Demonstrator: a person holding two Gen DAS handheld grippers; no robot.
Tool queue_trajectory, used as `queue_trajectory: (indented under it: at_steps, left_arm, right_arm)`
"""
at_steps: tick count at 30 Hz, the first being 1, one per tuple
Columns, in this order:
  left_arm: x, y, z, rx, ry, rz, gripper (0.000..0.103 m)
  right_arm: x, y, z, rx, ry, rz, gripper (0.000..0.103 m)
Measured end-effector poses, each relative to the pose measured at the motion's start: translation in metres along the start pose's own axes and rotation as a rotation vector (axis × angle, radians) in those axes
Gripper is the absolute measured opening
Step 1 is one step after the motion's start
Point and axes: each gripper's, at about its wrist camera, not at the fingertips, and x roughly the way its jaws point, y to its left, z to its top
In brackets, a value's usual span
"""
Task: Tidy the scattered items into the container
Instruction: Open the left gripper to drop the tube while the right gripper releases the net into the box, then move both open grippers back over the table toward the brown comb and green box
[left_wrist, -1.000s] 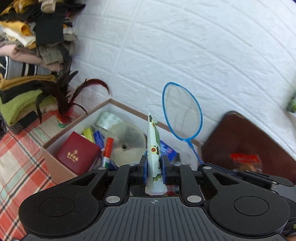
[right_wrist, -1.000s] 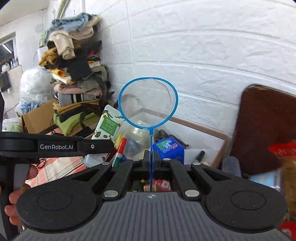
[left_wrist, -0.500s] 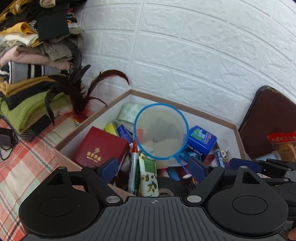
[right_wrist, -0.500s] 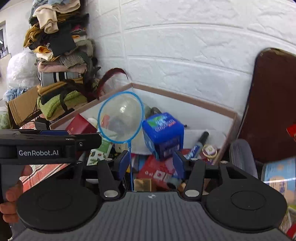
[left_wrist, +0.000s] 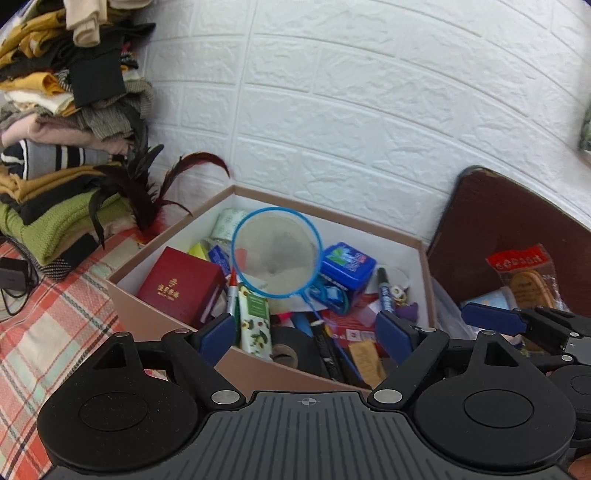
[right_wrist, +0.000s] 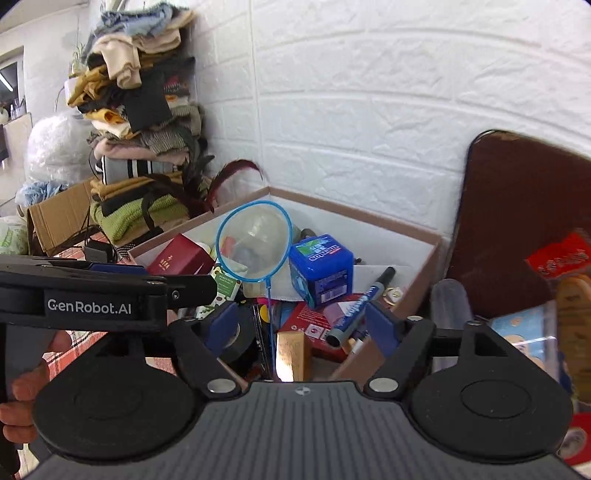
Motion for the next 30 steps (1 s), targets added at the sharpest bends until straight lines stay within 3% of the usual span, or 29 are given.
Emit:
queue_trajectory:
  at_steps: [5,13,19,25,30]
  left_arm:
    - [-0.021,-0.026,-0.015,0.012,-0.002,-0.004,0.103]
    - [-0.05,-0.077,-0.046,0.08,-0.016,-0.026,0.103]
    - [-0.059,-0.112,-0.092,0.153,0.022,-0.085,0.103]
    - [-0.045,-0.154,-0.141,0.22,0.127,-0.158,0.103]
    - [-0.033,-0.188,-0.164,0.272,0.174,-0.201,0.103]
  right_arm:
    - [-0.034,-0.01,-0.018,0.024,-0.025,-0.032,0.09]
    - [-0.099,-0.03,-0.06,0.053,-0.099,-0.049,0.1]
    - [-0.145,-0.045,-0.128,0.16,-0.114,-0.043,0.102]
    - [-0.172,-0.058,-0.201,0.16,-0.047,-0.161,0.102]
    - [-0.195,-0.084,-0.228,0.195,-0.035,-0.271,0.102]
